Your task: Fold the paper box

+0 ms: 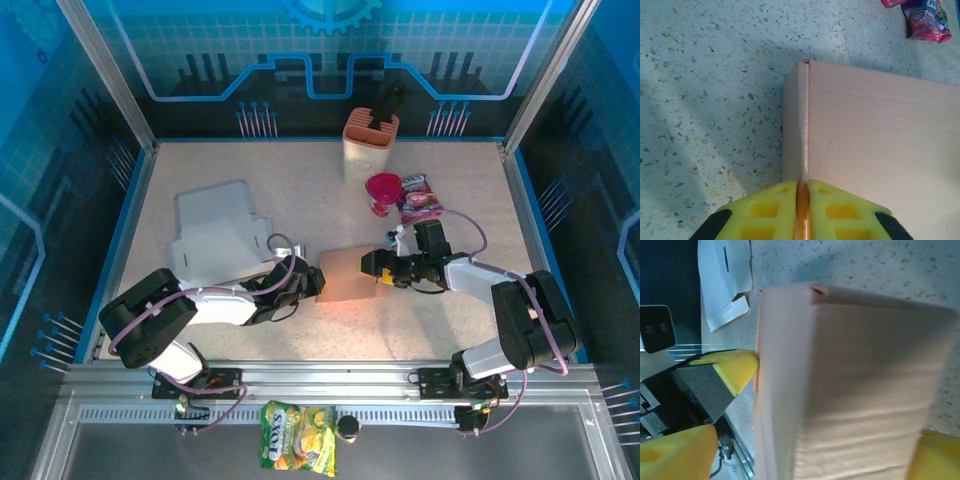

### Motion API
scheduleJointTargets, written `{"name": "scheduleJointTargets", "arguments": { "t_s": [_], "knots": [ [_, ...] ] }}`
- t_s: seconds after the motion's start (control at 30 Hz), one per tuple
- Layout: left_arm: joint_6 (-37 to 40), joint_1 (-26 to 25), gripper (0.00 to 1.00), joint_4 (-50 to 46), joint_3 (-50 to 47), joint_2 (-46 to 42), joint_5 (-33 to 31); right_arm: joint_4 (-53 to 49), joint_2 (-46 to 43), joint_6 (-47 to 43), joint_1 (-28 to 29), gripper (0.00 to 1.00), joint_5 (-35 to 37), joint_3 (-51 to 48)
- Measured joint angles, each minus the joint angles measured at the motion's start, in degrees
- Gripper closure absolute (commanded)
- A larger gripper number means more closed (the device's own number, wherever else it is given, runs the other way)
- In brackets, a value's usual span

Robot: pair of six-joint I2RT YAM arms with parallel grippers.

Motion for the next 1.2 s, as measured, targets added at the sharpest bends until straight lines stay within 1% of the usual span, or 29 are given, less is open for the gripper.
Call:
{"name": "scheduleJointTargets", "arguments": {
  "t_s": [0.1, 0.33, 0.43, 0.5, 0.6, 0.67, 0.73, 0.8, 0.97, 1.0, 1.03, 1.1, 1.2],
  "knots": [
    [-0.02, 0.15, 0.88, -0.02, 0.00, 0.00, 0.02, 0.96, 0.00, 1.29, 0.28, 0.19, -0.37, 0.04],
    [0.11, 0.68, 0.87, -0.48, 0.00, 0.00, 0.15, 3.17, 1.40, 4.04, 0.31, 0.40, -0.81, 0.63],
    [1.16, 0.87, 0.75, -0.81, 0.02, 0.00, 0.22, 3.89, 1.66, 5.68, 0.31, 0.48, -0.83, 0.68],
    [2.54, 1.01, 0.64, -1.38, 0.02, -0.02, 0.44, 4.48, 1.66, 7.13, 0.31, 0.53, -0.79, 0.72],
    [5.35, 1.27, 0.50, -3.26, 0.15, -0.35, 0.52, 4.68, 1.42, 9.07, 0.31, 0.56, -0.79, 0.74],
    [7.98, 1.38, 0.45, -5.90, 0.83, -1.11, 0.48, 4.07, 0.87, 10.10, 0.31, 0.57, -0.76, 0.83],
    [11.80, 0.87, 0.41, -9.14, 1.97, -2.23, 0.07, 2.54, 0.02, 10.93, 0.31, 0.57, -0.55, 1.18],
    [16.83, -1.05, 0.39, -12.98, 3.61, -4.31, -2.19, 0.24, -1.05, 12.00, 0.22, 0.56, -0.37, 2.27],
    [32.28, -8.87, 0.35, -18.16, 7.98, -10.84, -7.87, -3.98, -3.76, 15.17, -2.14, 0.57, -0.59, 4.44],
    [35.80, -10.45, 0.23, -18.58, 8.81, -11.80, -8.74, -4.76, -4.22, 15.93, -2.86, 0.57, -0.79, 4.57],
    [39.52, -11.76, 0.17, -18.51, 9.29, -12.33, -9.49, -5.40, -4.61, 16.70, -3.56, 0.57, -1.03, 4.61],
    [48.11, -15.28, 0.12, -16.83, 9.49, -12.83, -11.98, -7.02, -5.22, 18.62, -5.01, 0.57, -1.79, 4.61],
    [58.51, -19.74, 0.12, -15.47, 9.03, -12.55, -14.73, -8.70, -5.81, 21.18, -6.67, 0.57, -3.21, 4.61]
  ]
}}
